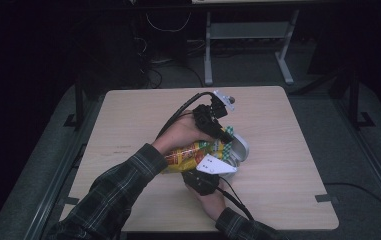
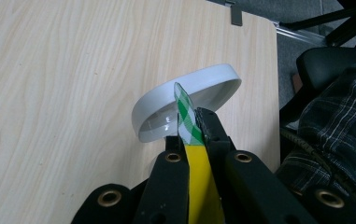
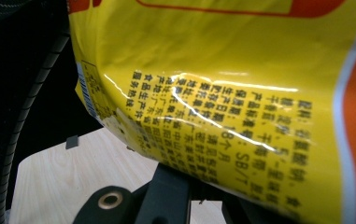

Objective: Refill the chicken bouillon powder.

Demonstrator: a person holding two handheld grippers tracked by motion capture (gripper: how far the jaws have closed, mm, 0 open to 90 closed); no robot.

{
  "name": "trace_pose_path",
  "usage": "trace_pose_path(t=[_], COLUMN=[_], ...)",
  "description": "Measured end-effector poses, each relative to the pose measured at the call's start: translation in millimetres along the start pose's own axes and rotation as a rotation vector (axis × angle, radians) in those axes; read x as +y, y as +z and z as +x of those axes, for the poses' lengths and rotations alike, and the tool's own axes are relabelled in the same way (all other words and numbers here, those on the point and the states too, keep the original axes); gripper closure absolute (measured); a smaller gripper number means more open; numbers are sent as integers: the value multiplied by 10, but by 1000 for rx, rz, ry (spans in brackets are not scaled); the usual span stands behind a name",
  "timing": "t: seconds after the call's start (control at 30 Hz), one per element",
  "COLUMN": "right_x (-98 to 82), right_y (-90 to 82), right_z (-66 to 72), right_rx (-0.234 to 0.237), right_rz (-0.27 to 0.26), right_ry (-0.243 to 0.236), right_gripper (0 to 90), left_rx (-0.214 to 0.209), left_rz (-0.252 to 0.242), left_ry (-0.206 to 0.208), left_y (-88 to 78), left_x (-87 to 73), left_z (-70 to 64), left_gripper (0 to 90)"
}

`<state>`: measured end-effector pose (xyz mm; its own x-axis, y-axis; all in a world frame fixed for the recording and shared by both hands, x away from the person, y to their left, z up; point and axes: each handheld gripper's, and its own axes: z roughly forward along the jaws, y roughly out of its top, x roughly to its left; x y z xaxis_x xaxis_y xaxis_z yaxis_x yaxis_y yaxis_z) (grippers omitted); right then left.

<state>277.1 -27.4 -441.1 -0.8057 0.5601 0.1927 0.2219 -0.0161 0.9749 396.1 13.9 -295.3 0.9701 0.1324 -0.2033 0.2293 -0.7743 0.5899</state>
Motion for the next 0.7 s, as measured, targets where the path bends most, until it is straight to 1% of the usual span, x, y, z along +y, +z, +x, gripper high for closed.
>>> trace_pose_path(t=[0.7], right_x=[-2], right_y=[1], right_z=[4], right_rx=[0], right_rz=[0], right_ry=[2], right_gripper=[899], left_rx=[2], left_rz=[6], left_ry=[5], left_y=[6], left_x=[2], left_z=[-1], left_gripper=[895])
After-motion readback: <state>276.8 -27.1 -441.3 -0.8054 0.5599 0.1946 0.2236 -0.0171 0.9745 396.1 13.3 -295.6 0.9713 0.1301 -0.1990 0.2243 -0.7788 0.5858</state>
